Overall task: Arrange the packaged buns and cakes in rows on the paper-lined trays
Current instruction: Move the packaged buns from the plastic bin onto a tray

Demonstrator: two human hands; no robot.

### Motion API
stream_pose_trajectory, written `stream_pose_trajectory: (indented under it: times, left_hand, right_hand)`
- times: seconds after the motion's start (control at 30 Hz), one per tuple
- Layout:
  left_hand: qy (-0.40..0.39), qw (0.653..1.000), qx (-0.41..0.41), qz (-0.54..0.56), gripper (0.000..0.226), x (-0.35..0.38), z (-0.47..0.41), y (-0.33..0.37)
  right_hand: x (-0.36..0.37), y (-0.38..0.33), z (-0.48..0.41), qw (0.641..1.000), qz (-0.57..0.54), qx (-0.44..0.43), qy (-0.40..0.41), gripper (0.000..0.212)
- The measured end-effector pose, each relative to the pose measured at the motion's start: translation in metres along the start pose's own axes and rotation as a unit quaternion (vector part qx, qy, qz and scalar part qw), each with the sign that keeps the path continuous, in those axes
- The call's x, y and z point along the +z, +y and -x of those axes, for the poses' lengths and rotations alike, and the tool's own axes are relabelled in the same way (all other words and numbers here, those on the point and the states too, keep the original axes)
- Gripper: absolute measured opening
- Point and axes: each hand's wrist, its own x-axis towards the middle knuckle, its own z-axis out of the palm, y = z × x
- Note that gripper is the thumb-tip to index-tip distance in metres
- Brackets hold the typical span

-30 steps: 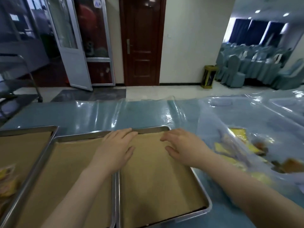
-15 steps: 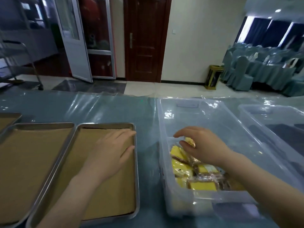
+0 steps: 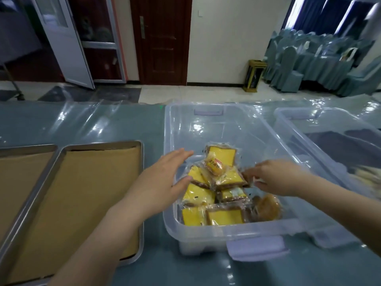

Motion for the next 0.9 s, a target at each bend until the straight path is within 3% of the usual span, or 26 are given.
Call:
stream_pose_trajectory:
  times: [0.13,0.23,0.37,0.47,0.6,0.8,0.9]
  left_hand:
    - [-0.03,0.998,-0.052,-0.03,0.075,0.027,-0.006,0.0]
    - [-0.022,0.996,-0.056,-0.064,0.075,0.031,-0.005,-0.002]
    - [-0.023,0.994,-0.061,-0.091,0.072,0.029,-0.005,0.001]
    - [-0.021,0.993,-0.055,-0.105,0.069,0.028,-0.006,0.004]
    - [-0.022,0.99,-0.058,-0.127,0.068,0.028,-0.006,0.005]
    - [-0.043,0.984,-0.064,-0.162,0.066,0.027,-0.007,0.01]
    - [-0.048,0.979,-0.071,-0.187,0.068,0.026,-0.006,0.012]
  right_hand:
    - [0.024,-0.002,-0.016,0.98,0.05,-0.008,-0.194,0.051]
    - [0.037,-0.005,-0.024,0.956,0.117,-0.054,-0.262,0.025]
    - [0.042,0.002,-0.042,0.965,0.153,-0.075,-0.201,0.028]
    - [0.038,0.007,-0.068,0.974,0.184,-0.055,-0.119,0.056]
    - [0.028,0.005,-0.095,0.966,0.191,0.013,-0.176,0.087]
    - [0.022,0.0,-0.1,0.966,0.163,0.005,-0.2,0.075]
    - [0.01,0.009,-0.101,0.976,0.136,0.025,-0.168,0.063]
